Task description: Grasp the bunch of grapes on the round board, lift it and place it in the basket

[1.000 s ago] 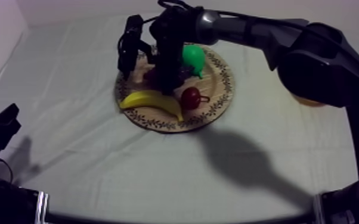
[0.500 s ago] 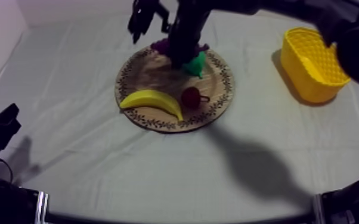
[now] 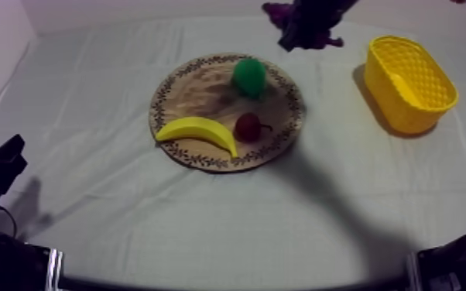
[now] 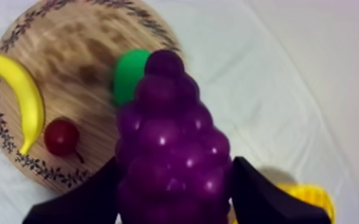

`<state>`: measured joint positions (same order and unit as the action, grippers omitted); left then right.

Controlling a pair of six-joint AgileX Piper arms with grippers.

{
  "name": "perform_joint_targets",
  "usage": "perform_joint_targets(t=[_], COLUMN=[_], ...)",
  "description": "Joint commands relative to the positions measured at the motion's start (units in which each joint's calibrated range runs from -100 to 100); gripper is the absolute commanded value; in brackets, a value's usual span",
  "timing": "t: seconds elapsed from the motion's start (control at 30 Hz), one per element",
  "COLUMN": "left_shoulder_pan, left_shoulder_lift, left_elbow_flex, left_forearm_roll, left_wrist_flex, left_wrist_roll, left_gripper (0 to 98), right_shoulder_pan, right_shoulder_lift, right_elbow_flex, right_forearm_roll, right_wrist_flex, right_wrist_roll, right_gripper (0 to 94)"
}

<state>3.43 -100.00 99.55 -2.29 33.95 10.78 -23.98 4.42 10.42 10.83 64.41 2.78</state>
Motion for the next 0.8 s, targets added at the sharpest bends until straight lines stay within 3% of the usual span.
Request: perform_joint_targets(t=[0.0,0.27,0.5,0.77], left_shoulder_pan=[0.01,0.01,0.01,0.01], left_shoulder_lift=[0.00,0.00,0.00,0.00], left_elbow_flex=[0.00,0.00,0.00,0.00], left_forearm_roll=[0.01,0.01,0.01,0.01], left_wrist_flex=[0.00,0.00,0.00,0.00], left_wrist_roll=[-0.01,-0.01,-0.01,-0.01], left_gripper=[0.0,0.0,0.0,0.0], right_shoulder_pan=[1.37,9.46,17.41,22.21], right_shoulder_lift=[-7.51,-19.19,-23.69,-22.68], right_elbow_flex=[5.49,15.44,18.51,18.89], right_forearm_roll=[0.34,1.74,0.73,0.92], right_wrist_flex=[0.28,0.07,0.31,-1.86], right_wrist_roll=[-4.27,-8.82,-7.91,-7.33], right_gripper=[35.1,33.0,32.2,31.4])
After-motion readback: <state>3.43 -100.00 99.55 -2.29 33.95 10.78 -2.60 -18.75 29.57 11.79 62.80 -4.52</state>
